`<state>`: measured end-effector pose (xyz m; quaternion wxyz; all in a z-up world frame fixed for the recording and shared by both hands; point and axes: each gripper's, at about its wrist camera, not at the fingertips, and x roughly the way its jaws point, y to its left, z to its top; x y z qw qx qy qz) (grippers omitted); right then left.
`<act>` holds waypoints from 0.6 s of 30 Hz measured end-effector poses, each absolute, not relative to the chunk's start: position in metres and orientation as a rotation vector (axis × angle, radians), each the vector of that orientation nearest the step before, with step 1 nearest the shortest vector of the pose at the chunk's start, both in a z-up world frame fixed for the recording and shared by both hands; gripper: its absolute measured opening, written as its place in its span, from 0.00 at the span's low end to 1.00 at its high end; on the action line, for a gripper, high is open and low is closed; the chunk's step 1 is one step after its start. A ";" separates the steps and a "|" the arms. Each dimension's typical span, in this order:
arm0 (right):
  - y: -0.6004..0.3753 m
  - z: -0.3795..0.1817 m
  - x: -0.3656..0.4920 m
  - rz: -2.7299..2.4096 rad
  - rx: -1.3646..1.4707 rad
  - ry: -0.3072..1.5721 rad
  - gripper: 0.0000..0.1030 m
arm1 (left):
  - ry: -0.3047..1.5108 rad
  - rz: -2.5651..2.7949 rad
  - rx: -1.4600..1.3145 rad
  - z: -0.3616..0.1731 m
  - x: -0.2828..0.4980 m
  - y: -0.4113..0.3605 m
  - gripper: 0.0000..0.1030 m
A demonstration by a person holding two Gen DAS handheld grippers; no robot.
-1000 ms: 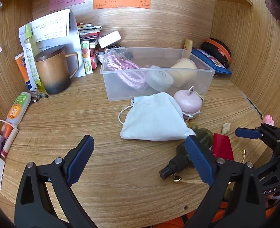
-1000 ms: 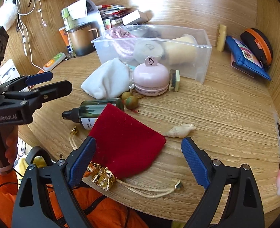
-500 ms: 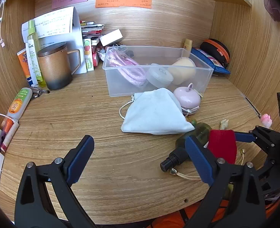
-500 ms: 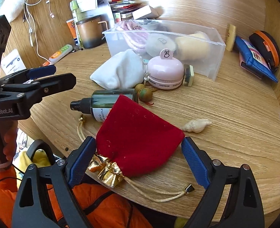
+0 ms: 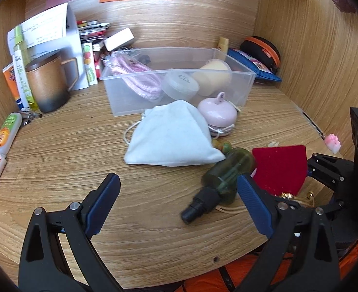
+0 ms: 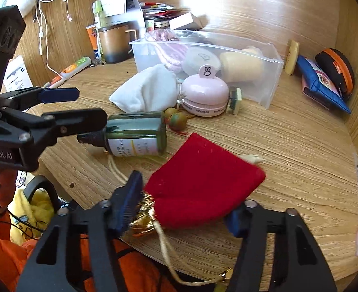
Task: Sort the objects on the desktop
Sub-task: 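Grasp the red velvet pouch with the right tool, then lift the red velvet pouch off the desk with the right tool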
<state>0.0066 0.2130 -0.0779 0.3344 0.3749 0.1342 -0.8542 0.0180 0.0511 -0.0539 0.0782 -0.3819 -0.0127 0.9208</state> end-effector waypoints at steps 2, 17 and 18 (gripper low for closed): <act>0.217 -0.078 0.006 -2.226 0.972 0.340 0.42 | -0.026 2.738 -1.142 -0.055 0.017 0.057 0.95; 0.247 -0.060 -0.004 -2.291 0.936 0.290 0.25 | 0.000 2.648 -1.205 -0.067 -0.005 0.088 0.95; 0.249 -0.059 -0.005 -2.292 0.935 0.285 0.25 | 0.004 2.642 -1.210 -0.069 -0.006 0.091 0.95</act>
